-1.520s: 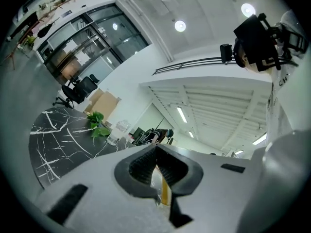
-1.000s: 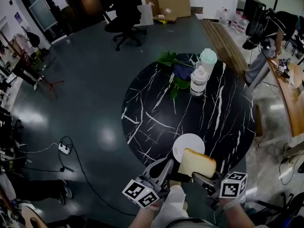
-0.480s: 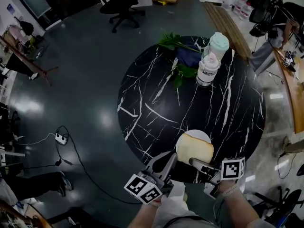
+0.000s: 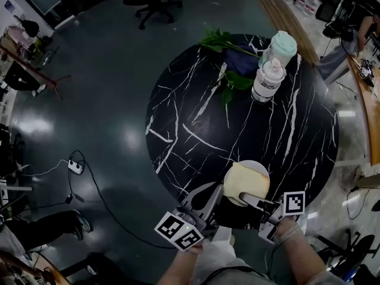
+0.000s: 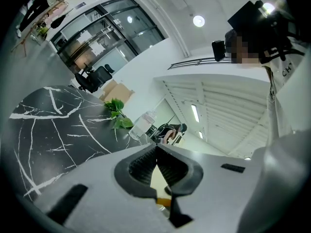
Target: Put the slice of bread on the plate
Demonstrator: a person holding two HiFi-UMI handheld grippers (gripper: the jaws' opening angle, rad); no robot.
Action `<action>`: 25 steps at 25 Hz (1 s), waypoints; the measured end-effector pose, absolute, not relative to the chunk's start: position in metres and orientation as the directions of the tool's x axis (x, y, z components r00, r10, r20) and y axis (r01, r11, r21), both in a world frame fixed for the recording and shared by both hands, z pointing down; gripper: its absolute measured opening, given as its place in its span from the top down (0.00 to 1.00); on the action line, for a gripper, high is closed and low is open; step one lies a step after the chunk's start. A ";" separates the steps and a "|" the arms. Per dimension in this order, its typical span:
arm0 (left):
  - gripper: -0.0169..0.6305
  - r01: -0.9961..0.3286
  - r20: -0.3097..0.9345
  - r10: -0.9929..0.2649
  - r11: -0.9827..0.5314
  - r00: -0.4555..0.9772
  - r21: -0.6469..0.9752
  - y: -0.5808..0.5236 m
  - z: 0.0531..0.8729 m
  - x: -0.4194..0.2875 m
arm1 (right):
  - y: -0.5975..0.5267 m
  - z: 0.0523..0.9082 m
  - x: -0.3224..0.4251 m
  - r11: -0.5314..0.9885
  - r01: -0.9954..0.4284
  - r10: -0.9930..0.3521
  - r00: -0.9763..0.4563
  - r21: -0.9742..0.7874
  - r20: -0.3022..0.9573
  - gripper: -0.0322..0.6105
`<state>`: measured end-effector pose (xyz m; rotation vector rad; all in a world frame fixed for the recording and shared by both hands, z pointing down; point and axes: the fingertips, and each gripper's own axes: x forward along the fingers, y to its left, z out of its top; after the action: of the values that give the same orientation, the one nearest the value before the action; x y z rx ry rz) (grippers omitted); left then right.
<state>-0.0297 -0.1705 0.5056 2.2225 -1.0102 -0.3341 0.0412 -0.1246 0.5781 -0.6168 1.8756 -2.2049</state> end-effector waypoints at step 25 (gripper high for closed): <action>0.96 -0.578 0.024 -0.771 -0.456 0.636 0.677 -0.180 0.501 -0.041 | -0.137 0.563 0.041 -0.406 0.251 -0.564 -0.826 -0.879 0.025 0.77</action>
<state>-0.0410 -0.1801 0.5006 2.1956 -1.0477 -0.3785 0.0407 -0.1368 0.5630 -0.4393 1.3241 -2.2432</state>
